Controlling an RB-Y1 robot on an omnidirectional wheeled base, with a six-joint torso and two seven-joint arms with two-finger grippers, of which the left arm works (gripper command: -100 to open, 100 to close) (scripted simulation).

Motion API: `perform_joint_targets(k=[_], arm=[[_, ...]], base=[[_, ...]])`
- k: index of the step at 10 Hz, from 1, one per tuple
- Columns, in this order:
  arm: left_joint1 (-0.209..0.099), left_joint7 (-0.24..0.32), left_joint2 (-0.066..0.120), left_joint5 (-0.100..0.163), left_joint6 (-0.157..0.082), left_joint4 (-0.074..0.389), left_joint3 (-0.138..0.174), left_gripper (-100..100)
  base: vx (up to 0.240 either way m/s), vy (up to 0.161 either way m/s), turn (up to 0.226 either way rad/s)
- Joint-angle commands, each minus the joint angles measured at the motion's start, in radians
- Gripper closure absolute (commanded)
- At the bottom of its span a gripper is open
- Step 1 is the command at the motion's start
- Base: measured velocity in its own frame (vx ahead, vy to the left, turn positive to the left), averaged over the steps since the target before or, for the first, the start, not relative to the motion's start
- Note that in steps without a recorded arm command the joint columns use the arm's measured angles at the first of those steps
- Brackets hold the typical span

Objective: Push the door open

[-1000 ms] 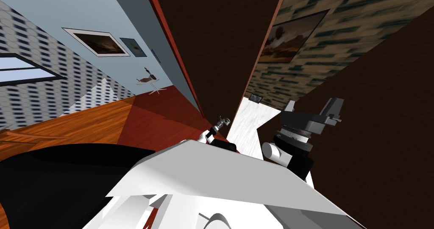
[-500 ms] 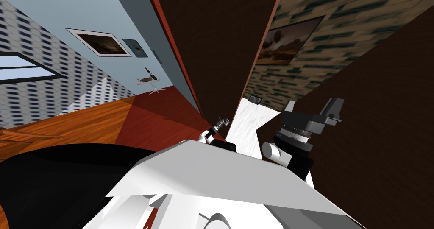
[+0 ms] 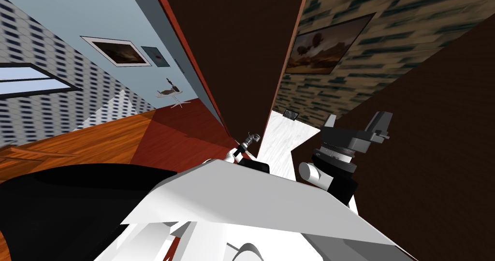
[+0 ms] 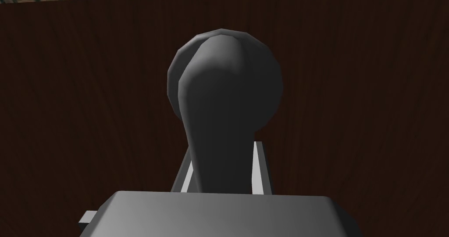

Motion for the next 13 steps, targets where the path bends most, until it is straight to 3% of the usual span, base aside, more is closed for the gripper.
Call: perform_joint_targets(k=[1, 8, 13], arm=[[0.004, -0.010, 0.018, 0.014, 0.000, -0.018, 0.029, 100], [0.001, -0.053, 0.022, 0.054, 0.001, -0.007, 0.110, 100], [-0.001, -0.090, 0.007, 0.089, 0.003, 0.003, 0.179, 100]], base=[[0.163, -0.143, 0.046], [0.134, -0.137, 0.054], [0.135, -0.147, 0.067]])
